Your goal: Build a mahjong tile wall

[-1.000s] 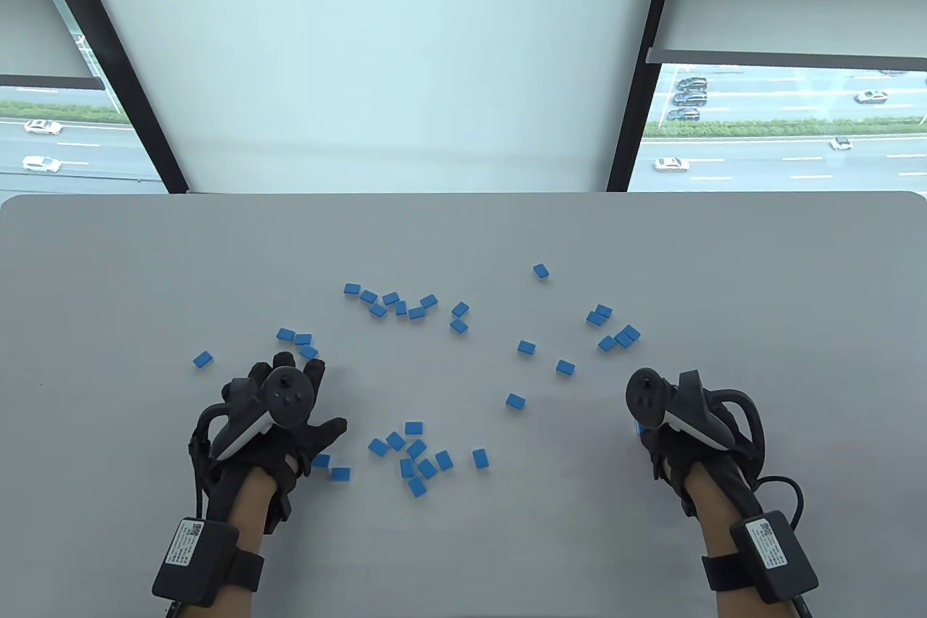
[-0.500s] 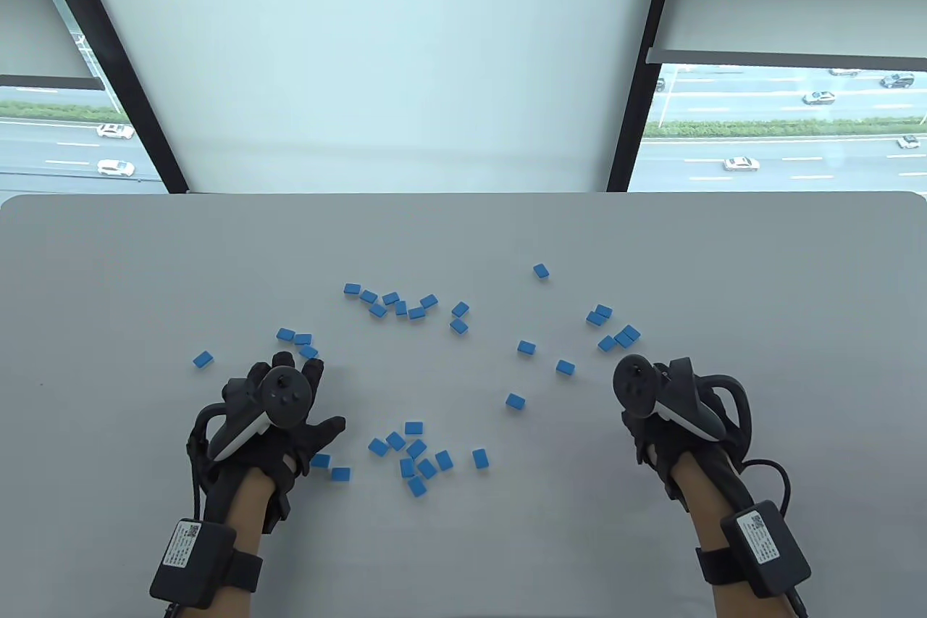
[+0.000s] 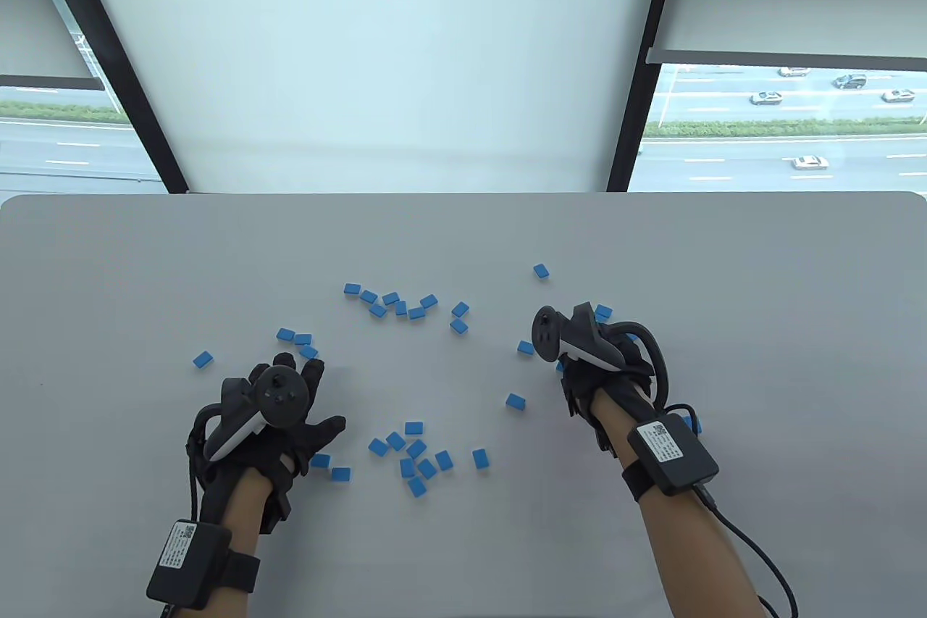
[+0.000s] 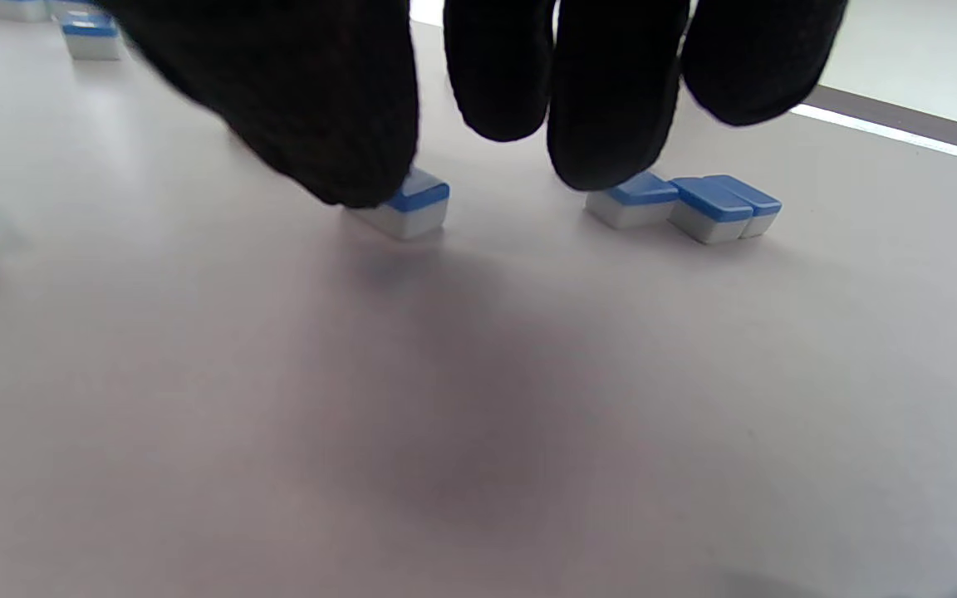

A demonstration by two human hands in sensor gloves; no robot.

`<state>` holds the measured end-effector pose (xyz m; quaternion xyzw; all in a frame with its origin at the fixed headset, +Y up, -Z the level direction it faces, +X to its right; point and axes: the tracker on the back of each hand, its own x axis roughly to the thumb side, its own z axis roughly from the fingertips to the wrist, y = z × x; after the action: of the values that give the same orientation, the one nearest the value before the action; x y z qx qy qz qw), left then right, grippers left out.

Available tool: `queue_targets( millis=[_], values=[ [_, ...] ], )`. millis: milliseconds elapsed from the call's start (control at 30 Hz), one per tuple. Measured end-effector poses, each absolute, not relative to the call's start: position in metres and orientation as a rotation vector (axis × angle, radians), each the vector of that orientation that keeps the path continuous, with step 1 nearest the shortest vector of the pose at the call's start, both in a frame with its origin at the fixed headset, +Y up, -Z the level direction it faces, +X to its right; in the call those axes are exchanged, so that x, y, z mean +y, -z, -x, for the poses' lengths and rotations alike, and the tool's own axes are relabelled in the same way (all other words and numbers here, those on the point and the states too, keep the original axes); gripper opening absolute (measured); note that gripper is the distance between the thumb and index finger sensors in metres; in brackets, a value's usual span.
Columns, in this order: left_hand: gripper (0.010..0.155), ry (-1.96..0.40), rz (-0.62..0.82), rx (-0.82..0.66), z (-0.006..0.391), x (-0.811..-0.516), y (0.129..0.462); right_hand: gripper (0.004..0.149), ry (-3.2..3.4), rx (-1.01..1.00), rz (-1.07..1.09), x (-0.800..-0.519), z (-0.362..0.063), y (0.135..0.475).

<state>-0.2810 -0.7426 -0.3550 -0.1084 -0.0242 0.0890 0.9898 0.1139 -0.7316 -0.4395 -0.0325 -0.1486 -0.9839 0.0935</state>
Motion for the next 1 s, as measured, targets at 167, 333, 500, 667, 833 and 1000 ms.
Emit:
queue_targets(
  millis=[167,333,500,667,833,1000],
  values=[
    [0.089,-0.182,0.220,-0.048,0.282,-0.742,0.356,0.066,2.890,-0.491,0.084,-0.743,-0.109,0.445],
    [0.090,-0.181,0.224,-0.048,0.282,-0.742,0.356,0.059,2.897,-0.478,0.068,-0.746,-0.107,0.446],
    [0.089,-0.182,0.223,-0.048,0.282,-0.742,0.356,0.059,2.873,-0.517,0.051,-0.744,-0.105,0.446],
    [0.090,-0.186,0.222,-0.045,0.283,-0.741,0.356,0.060,2.899,-0.451,0.079,-0.724,-0.109,0.438],
    [0.090,-0.185,0.227,-0.043,0.283,-0.742,0.357,0.060,2.943,-0.294,0.115,-0.687,-0.128,0.420],
    [0.089,-0.183,0.225,-0.044,0.283,-0.741,0.356,0.060,3.007,-0.133,0.124,-0.662,-0.155,0.398]
  ],
)
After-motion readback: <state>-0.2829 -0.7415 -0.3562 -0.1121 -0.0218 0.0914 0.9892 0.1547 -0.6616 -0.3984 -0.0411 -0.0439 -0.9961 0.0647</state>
